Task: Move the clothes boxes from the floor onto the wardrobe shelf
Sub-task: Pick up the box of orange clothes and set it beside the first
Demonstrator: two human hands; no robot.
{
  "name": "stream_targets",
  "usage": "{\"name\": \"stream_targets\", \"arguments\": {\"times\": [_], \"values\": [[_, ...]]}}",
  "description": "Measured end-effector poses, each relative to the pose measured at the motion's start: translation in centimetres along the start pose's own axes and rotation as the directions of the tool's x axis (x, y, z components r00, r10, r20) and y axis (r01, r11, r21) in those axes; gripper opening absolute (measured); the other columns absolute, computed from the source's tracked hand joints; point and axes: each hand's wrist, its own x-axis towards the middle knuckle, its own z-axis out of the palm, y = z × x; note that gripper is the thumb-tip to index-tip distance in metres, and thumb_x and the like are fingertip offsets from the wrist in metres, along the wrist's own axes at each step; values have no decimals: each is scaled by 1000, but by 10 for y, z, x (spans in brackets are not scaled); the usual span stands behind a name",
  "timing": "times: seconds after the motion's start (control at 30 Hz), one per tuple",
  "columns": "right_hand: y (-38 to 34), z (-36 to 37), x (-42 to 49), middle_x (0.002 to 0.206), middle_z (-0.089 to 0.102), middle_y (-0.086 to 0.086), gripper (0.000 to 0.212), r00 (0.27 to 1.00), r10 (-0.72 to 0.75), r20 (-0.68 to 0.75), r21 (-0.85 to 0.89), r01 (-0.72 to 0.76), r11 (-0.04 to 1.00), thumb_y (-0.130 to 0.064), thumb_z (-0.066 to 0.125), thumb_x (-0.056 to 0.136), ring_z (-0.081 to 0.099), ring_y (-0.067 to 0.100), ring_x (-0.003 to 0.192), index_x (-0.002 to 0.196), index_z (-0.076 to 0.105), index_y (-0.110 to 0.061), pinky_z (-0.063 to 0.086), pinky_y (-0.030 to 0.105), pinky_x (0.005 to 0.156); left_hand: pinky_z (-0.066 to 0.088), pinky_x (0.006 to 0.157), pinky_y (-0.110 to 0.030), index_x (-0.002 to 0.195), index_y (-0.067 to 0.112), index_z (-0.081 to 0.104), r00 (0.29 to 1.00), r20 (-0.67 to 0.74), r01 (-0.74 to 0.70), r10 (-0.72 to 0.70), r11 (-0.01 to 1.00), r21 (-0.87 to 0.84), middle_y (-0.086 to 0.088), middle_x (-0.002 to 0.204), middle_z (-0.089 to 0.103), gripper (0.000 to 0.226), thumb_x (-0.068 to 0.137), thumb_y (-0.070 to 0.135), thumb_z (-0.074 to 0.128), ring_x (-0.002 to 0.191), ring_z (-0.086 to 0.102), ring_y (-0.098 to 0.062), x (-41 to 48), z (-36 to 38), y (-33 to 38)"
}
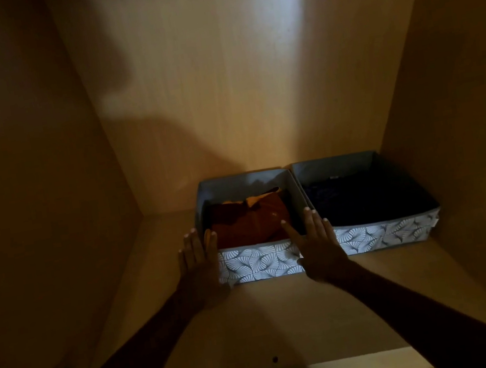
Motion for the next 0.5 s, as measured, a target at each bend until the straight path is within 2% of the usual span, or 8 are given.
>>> {"name": "stream_targets", "arguments": {"times": [0.13, 0.23, 0.27, 0.33, 0.4, 0.47, 0.5], "values": [[4, 1, 13, 154, -19, 30, 101, 1000, 5, 31, 18, -6, 1000, -40, 64, 85, -15, 43, 144, 148, -15, -33, 0, 52, 117, -5, 114, -59, 149, 18, -23, 998, 55, 19, -18, 1000, -7, -24, 155, -26, 135, 61, 83, 55, 143, -22, -45, 10, -9, 1], [6, 0, 21, 153, -23, 29, 103, 999, 0, 54, 30, -1, 1000, -39, 65, 85, -18, 42, 144, 148, -16, -33, -2, 51, 116, -6, 114, -61, 149, 19, -23, 992, 117, 58, -52, 997, -46, -26, 155, -26, 149, 36, 102, 28, 143, -24, -44, 20, -14, 2], [7, 0, 23, 153, -23, 29, 104, 998, -1, 56, 33, -1, 999, -39, 66, 84, -18, 42, 143, 148, -17, -33, -2, 51, 116, -6, 114, -60, 150, 18, -21, 989, 137, 70, -62, 996, -60, -25, 155, -26, 151, 34, 102, 28, 143, -24, -44, 23, -14, 2], [7, 0, 25, 153, -21, 30, 106, 999, 2, 55, 22, -3, 1000, -40, 67, 83, -16, 43, 144, 148, -17, -33, -1, 52, 116, -8, 114, -58, 150, 17, -20, 983, 176, 72, -62, 996, -51, -25, 154, -28, 141, 52, 91, 50, 142, -27, -43, 26, -18, 3], [7, 1, 26, 153, -19, 30, 107, 998, 7, 57, 15, -8, 1000, -41, 68, 82, -15, 43, 144, 148, -16, -33, 0, 53, 116, -10, 114, -57, 150, 18, -22, 980, 194, 61, -49, 997, -57, -24, 153, -32, 137, 61, 78, 64, 141, -30, -42, 26, -20, 2], [7, 2, 27, 154, -17, 30, 108, 999, 9, 54, 10, -9, 1000, -42, 68, 81, -13, 44, 144, 148, -15, -33, 1, 54, 116, -10, 114, -57, 150, 19, -22, 978, 206, 49, -34, 997, -68, -23, 153, -33, 138, 58, 85, 59, 141, -30, -42, 24, -21, 0], [7, 1, 26, 154, -16, 30, 108, 999, 8, 52, 5, -8, 1000, -43, 68, 81, -12, 44, 144, 148, -15, -33, 2, 55, 116, -8, 114, -57, 150, 20, -21, 979, 202, 42, -26, 996, -75, -23, 153, -32, 142, 50, 94, 48, 142, -28, -41, 22, -21, -1]]}}
